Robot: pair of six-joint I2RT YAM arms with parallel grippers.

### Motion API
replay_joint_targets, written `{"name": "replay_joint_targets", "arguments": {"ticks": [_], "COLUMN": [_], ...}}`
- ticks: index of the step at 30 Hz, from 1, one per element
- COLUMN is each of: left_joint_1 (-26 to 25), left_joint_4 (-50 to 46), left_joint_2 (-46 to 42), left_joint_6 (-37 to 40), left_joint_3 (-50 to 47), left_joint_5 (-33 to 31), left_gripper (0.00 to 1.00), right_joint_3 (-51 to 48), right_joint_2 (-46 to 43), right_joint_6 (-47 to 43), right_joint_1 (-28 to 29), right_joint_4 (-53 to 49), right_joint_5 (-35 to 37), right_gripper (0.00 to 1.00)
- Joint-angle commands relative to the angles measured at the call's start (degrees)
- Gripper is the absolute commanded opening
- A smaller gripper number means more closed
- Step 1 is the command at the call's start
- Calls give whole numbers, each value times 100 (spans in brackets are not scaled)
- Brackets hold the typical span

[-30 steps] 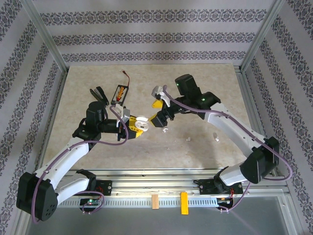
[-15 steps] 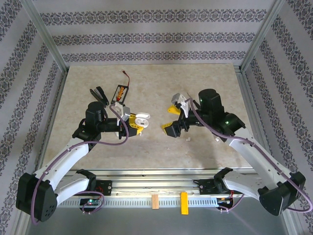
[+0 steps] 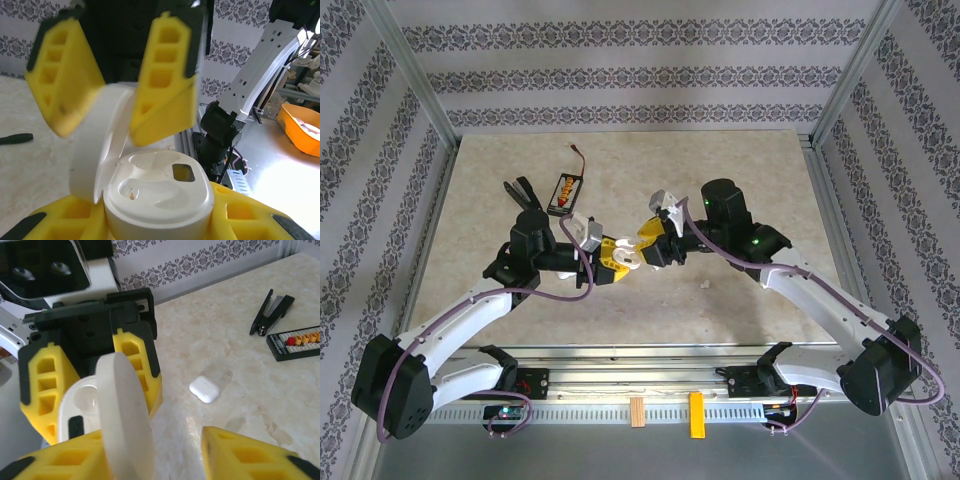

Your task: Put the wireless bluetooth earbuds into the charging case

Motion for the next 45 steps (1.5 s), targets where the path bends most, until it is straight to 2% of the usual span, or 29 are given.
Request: {"name": "replay_joint_targets", "arguments": {"ticks": [1, 4, 8, 17, 24, 27, 32, 42, 45], "left_joint_1": [-96, -114, -125, -125, -123, -128, -128, -131, -124], "left_joint_4": [362, 357, 426, 502, 527, 473, 435, 535, 586], "left_joint_2": [-23, 22, 100, 128, 98, 99, 175, 183, 188], "left_joint_6": [-120, -115, -114, -104, -131, -88, -76, -121, -181], "left_joint_3": [196, 218, 210, 132, 107, 113, 131, 90, 89], "left_joint_5": [156, 166, 139, 28, -196, -319, -369, -420, -413], "left_gripper": [16, 16, 16, 20, 30, 44, 52, 59, 52], "right_joint_3": [160, 123, 108, 144, 190, 184, 154, 86, 81], "right_joint_2": [48, 27, -42, -87, -52, -64, -65, -79, -70], "right_joint_6": [-232, -250, -276, -329, -344, -338, -286, -180, -180], "right_joint_1": [78, 98, 132, 173, 178, 179, 179, 157, 162], "right_joint_4": [85, 83, 71, 47, 43, 69, 167, 345, 334], "right_joint_5": [-209, -238, -241, -172, -137, -69, 3, 146, 137], "right_gripper": [35, 23, 12, 1, 0, 0, 0, 0, 0]}}
